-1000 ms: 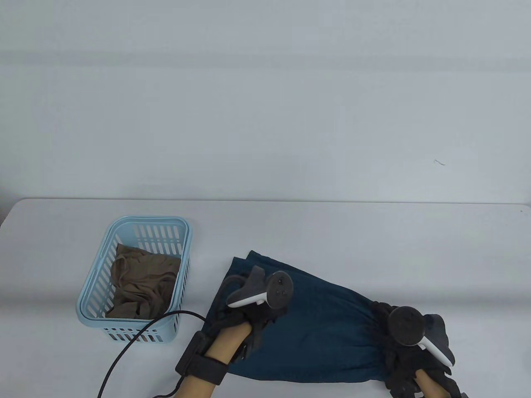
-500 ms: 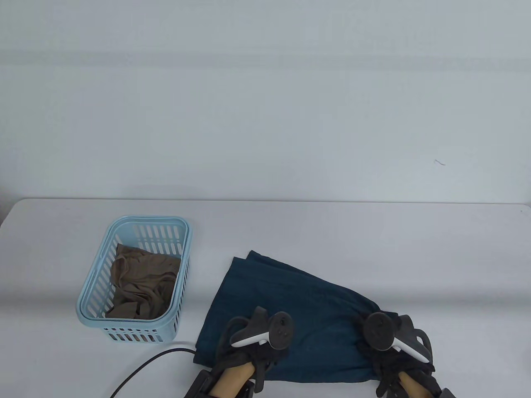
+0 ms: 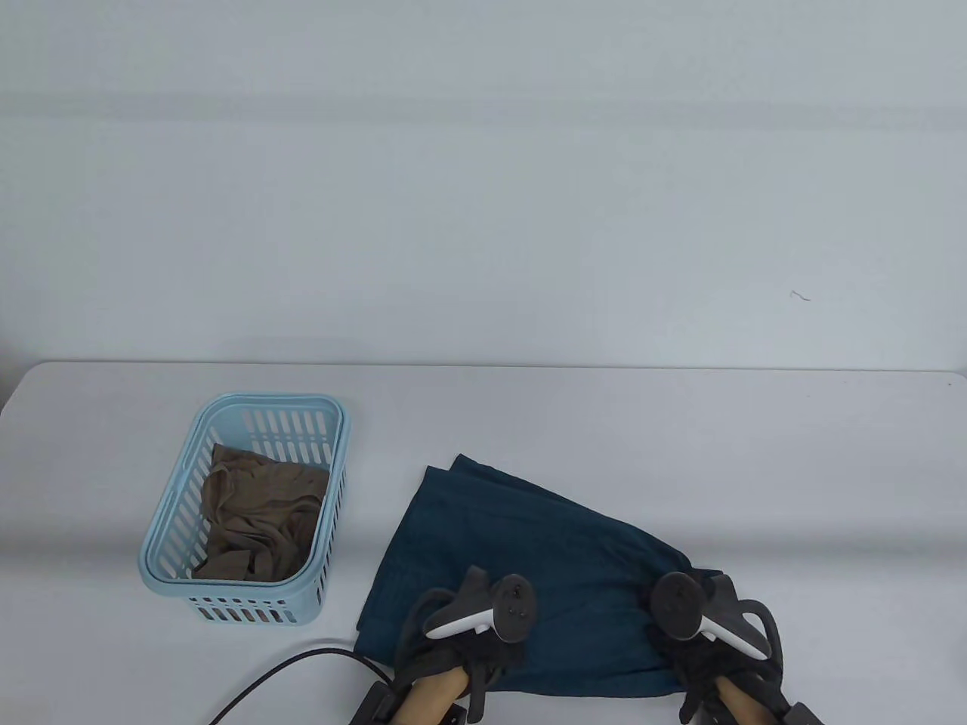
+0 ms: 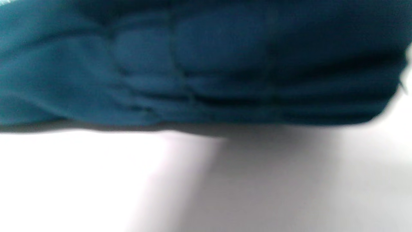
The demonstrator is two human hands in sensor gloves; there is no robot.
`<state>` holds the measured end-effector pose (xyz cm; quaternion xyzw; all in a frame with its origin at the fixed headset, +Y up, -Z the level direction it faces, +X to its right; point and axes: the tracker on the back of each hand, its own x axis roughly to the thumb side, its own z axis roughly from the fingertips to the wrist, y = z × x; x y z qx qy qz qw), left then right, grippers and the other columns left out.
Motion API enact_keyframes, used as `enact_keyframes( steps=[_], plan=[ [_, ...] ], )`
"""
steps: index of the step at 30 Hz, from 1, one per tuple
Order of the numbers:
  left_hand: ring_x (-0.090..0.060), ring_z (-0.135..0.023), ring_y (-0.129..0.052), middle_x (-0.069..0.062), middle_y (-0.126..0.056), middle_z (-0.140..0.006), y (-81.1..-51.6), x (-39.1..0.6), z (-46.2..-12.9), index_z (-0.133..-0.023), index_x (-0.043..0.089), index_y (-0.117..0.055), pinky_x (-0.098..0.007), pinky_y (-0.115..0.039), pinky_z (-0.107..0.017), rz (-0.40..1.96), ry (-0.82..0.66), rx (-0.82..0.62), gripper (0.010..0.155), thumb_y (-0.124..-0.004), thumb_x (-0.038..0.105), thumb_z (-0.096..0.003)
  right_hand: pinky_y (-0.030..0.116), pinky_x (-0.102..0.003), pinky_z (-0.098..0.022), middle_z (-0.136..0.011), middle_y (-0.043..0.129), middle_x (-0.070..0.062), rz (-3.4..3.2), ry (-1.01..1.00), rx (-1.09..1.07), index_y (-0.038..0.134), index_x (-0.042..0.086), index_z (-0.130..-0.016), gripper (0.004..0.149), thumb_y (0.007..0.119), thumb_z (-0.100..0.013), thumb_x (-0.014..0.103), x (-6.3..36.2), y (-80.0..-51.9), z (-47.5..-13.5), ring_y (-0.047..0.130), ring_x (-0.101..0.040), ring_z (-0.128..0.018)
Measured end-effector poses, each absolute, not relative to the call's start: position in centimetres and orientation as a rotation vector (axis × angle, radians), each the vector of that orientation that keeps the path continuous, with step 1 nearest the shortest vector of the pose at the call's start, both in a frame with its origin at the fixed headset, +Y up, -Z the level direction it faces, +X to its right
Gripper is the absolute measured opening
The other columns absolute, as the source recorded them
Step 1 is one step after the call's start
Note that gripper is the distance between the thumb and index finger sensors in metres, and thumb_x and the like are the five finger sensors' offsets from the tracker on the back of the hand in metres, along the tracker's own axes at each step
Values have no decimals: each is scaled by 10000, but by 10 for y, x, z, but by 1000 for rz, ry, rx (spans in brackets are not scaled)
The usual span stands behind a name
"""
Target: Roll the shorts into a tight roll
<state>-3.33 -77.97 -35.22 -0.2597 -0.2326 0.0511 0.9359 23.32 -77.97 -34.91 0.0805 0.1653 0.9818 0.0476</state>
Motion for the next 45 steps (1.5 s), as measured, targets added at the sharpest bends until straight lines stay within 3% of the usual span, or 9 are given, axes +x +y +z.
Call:
enact_keyframes(
  steps=[7, 13, 18, 26, 36, 45],
  plan=[
    [-456, -1048, -469, -159, -439, -1140, -773, -35, -366, -1081, 139, -458, -704, -340, -686, 73, -415, -509, 605, -587, 403, -552, 341, -614, -731, -1102, 513, -136, 2996, 553, 225, 584, 162, -1020, 527, 641, -524, 330, 229, -775, -350, 444, -412, -1040],
    [-425, -1017, -632, -115, -629, -1086, -763, -31, -390, -1029, 156, -616, -711, -388, -683, 53, -331, -495, 544, -596, 413, -550, 390, -592, -728, -1067, 509, -177, 2996, 682, 220, 569, 134, -1017, 534, 634, -528, 339, 217, -770, -348, 495, -419, -997],
    [-427, -1004, -675, -113, -655, -1065, -760, -23, -410, -1008, 154, -653, -711, -398, -683, -21, -279, -534, 534, -597, 421, -549, 459, -573, -712, -1018, 548, -203, 2961, 732, 275, 594, 116, -1001, 528, 636, -526, 343, 207, -768, -344, 562, -425, -932],
    [-439, -1015, -642, -137, -612, -1070, -761, -16, -437, -998, 131, -643, -715, -388, -684, -51, -237, -565, 531, -602, 413, -550, 495, -562, -681, -981, 538, -215, 2892, 818, 367, 575, 115, -1007, 536, 634, -528, 347, 191, -768, -334, 594, -411, -875],
    [-488, -1053, -443, -200, -370, -1117, -773, 7, -461, -998, 59, -443, -736, -313, -687, -213, -216, -637, 605, -650, 399, -541, 539, -546, -642, -939, 537, -232, 2813, 858, 369, 557, 107, -1011, 544, 631, -530, 351, 170, -770, -341, 643, -388, -804],
    [-493, -1064, -379, -220, -303, -1127, -778, 20, -486, -997, 62, -378, -739, -285, -695, -304, -187, -642, 620, -668, 347, -529, 573, -515, -603, -906, 531, -234, 2706, 873, 349, 542, 114, -1014, 543, 624, -533, 351, 159, -774, -351, 673, -346, -742]
  ],
)
